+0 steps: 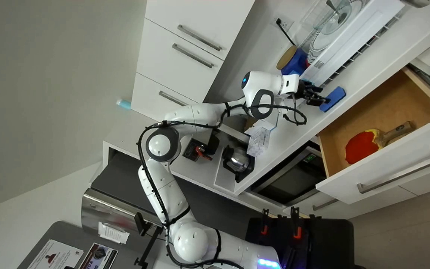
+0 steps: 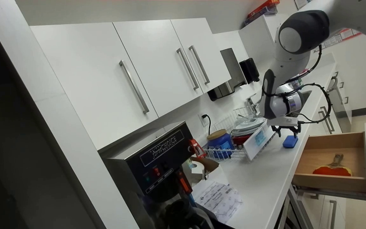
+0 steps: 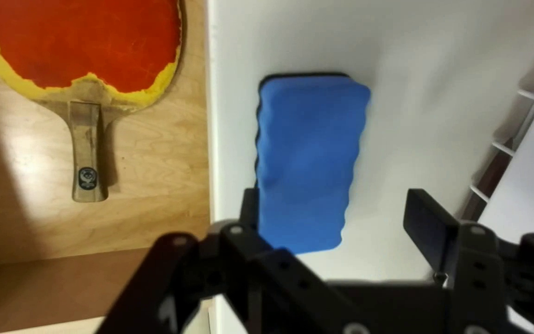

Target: Move the duster to the right

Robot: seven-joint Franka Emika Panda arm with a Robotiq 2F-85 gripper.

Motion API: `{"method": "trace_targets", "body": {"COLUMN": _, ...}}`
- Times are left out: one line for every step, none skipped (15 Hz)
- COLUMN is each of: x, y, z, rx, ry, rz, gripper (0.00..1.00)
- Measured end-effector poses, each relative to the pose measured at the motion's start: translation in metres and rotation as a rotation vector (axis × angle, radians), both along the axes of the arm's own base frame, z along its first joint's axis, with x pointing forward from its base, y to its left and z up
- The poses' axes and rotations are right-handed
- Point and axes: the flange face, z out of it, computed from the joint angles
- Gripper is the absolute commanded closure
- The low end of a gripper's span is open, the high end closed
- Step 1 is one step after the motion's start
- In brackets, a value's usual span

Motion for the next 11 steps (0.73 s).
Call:
{"method": "trace_targets", "body": {"x": 0.001, "y": 0.000, "z": 0.001, "rx": -0.001, "ry": -0.002, "rz": 0.000, "gripper": 0.00}}
{"method": "trace_targets", "body": {"x": 0.002, "y": 0.001, "z": 0.001, "rx": -0.001, "ry": -0.003, "rz": 0.002, "gripper": 0.00}}
{"method": "trace_targets", "body": {"x": 0.004, "y": 0.003, "z": 0.002, "rx": -0.001, "ry": -0.005, "rz": 0.007, "gripper": 0.00}}
{"method": "trace_targets", "body": {"x": 0.006, "y": 0.007, "z": 0.003, "rx": -0.001, "ry": -0.008, "rz": 0.013, "gripper": 0.00}}
{"method": "trace_targets", "body": {"x": 0.008, "y": 0.010, "z": 0.004, "rx": -0.001, "ry": -0.011, "rz": 0.019, "gripper": 0.00}}
{"method": "trace_targets", "body": {"x": 0.011, "y": 0.015, "z": 0.006, "rx": 0.000, "ry": -0.015, "rz": 0.027, "gripper": 0.00}}
{"method": "trace_targets", "body": {"x": 0.014, "y": 0.020, "z": 0.007, "rx": 0.001, "ry": -0.018, "rz": 0.035, "gripper": 0.00}}
{"method": "trace_targets", "body": {"x": 0.016, "y": 0.024, "z": 0.008, "rx": 0.001, "ry": -0.021, "rz": 0.042, "gripper": 0.00}}
{"method": "trace_targets", "body": {"x": 0.017, "y": 0.028, "z": 0.009, "rx": 0.001, "ry": -0.022, "rz": 0.048, "gripper": 0.00}}
{"method": "trace_targets", "body": {"x": 0.018, "y": 0.030, "z": 0.009, "rx": 0.001, "ry": -0.022, "rz": 0.051, "gripper": 0.00}}
{"method": "trace_targets", "body": {"x": 0.019, "y": 0.031, "z": 0.009, "rx": 0.001, "ry": -0.022, "rz": 0.053, "gripper": 0.00}}
